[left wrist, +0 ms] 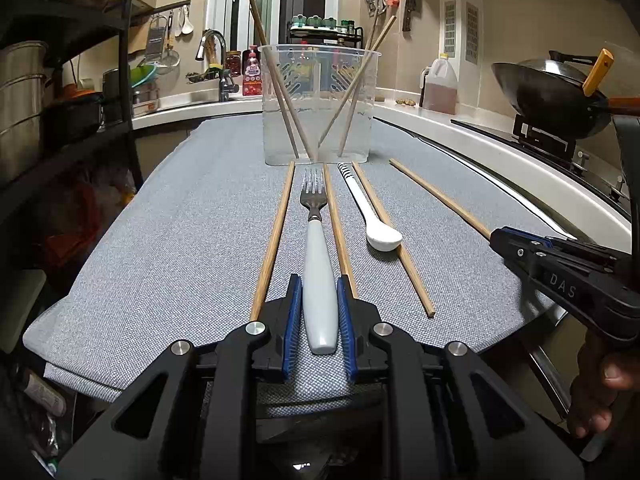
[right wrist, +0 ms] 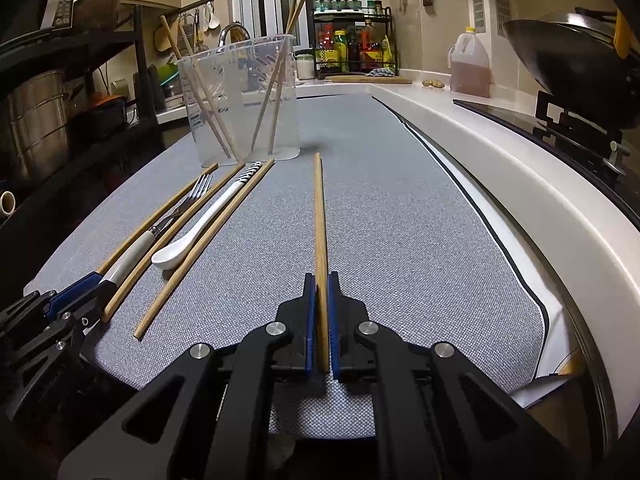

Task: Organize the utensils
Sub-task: 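Close the left gripper on the white fork handle while the right gripper holds its chopstick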

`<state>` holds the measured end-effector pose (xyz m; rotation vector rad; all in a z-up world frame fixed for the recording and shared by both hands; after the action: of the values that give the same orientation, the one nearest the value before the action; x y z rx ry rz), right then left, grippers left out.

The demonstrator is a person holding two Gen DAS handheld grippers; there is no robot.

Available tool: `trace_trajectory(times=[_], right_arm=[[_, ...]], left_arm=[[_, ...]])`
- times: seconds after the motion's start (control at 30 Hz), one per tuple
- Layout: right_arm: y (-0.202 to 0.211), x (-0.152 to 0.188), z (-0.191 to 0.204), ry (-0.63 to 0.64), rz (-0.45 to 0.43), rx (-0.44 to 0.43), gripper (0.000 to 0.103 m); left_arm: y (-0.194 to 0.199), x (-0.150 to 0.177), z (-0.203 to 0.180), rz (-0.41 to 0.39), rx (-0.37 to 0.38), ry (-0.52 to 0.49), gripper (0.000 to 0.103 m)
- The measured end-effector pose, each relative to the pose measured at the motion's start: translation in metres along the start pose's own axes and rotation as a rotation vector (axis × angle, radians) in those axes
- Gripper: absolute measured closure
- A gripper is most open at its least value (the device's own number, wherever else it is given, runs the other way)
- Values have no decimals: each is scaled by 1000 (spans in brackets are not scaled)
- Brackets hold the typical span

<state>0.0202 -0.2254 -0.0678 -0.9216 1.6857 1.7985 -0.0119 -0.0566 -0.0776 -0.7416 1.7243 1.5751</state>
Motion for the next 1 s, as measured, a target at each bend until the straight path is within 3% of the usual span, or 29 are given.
trace_trajectory(times=[0.47,1.0], right_arm=[[0,-1,3,18,2,-6,96],[2,-6,4,19,24,-13,97]], left_arm=[[0,3,2,-25,-38,6,78],[2,-2,2,-19,-21,1,85]])
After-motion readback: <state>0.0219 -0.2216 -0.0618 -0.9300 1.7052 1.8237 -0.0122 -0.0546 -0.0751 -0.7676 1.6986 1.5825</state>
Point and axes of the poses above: each gripper's, at about its wrist camera, not at the fingertips, and y roughly against the way its jaws point, z to its left, x to its underside, the point moved 1 cm from there along -y, roughly the way its jaws point, and after that the axes turned 7 degrees about z, right-handed, at the moved point
